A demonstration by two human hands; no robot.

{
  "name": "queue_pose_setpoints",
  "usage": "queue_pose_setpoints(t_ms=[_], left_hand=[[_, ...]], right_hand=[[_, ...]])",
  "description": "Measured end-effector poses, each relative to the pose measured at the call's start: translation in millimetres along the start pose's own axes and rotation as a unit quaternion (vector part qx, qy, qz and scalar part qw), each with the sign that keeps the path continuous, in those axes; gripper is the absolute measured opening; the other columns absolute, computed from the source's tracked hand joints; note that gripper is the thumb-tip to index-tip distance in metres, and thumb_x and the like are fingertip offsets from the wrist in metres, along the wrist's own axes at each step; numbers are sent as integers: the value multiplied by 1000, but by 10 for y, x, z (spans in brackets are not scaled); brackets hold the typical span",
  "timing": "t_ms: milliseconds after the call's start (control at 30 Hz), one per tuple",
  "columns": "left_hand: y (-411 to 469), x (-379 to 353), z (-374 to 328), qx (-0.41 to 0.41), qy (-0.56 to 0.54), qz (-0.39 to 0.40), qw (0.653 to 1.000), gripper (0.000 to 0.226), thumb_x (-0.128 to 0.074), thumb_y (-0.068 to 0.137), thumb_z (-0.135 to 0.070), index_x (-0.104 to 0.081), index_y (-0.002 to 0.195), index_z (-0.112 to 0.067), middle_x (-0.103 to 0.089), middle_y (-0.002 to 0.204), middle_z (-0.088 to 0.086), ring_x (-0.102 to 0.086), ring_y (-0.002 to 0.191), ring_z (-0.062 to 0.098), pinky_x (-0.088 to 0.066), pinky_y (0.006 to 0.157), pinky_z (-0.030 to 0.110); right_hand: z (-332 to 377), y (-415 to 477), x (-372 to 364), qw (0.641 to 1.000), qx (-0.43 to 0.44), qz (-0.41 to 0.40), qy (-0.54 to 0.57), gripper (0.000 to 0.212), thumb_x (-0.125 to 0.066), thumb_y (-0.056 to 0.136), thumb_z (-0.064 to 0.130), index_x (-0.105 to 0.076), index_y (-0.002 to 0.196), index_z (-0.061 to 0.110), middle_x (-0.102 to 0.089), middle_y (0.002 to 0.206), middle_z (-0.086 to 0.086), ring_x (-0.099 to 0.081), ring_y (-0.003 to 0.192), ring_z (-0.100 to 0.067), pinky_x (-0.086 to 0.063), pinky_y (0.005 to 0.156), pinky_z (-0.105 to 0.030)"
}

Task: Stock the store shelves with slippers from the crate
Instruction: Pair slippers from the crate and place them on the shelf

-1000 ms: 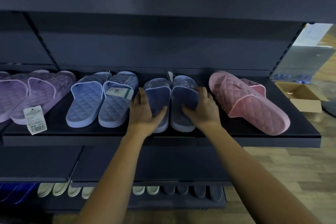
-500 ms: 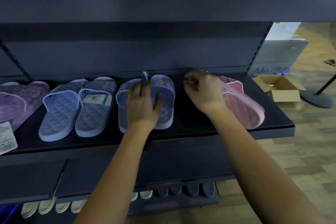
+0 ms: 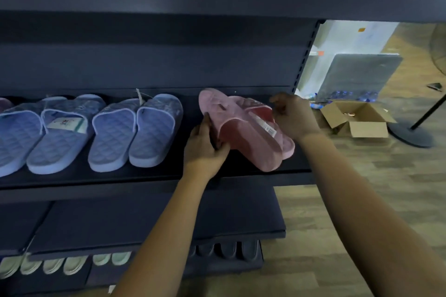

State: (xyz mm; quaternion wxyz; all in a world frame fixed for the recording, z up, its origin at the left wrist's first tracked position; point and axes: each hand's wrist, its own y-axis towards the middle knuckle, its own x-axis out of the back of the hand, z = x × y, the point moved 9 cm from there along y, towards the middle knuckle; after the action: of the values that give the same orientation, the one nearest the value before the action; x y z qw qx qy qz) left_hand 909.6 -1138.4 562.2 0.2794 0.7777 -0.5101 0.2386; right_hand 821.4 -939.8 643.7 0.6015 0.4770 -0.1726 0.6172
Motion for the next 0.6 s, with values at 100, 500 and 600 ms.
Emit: queue_pose_setpoints(t_ms=[100, 500, 600], left_hand=[[27, 33, -26, 6, -3, -59, 998, 67, -55, 90, -42, -26, 149, -28, -58, 125, 10, -57, 110, 28, -46, 93, 34], [312, 630, -268, -144, 59, -182, 971, 32, -54, 94, -14, -62, 124, -12, -72, 99, 13, -67, 86, 30, -53, 78, 36], [385, 738, -244, -156, 108, -188, 964, 29, -56, 92, -20, -66, 118, -13, -73, 97, 13, -67, 86, 32, -54, 74, 42]], right_hand=[[-181, 23, -245, 999, 0, 45, -15, 34, -58, 89, 13, -62, 123, 12, -69, 109, -13, -64, 98, -33, -40, 73, -25], [-412, 186, -396, 997, -52, -39, -43, 24, -47, 91, 13, -60, 111, 16, -63, 103, -15, -60, 89, -37, -34, 65, -31], [-483, 139, -337, 995, -54, -68, -40, 17, -47, 93, 16, -57, 107, 13, -65, 97, -16, -59, 85, -37, -34, 62, -31]])
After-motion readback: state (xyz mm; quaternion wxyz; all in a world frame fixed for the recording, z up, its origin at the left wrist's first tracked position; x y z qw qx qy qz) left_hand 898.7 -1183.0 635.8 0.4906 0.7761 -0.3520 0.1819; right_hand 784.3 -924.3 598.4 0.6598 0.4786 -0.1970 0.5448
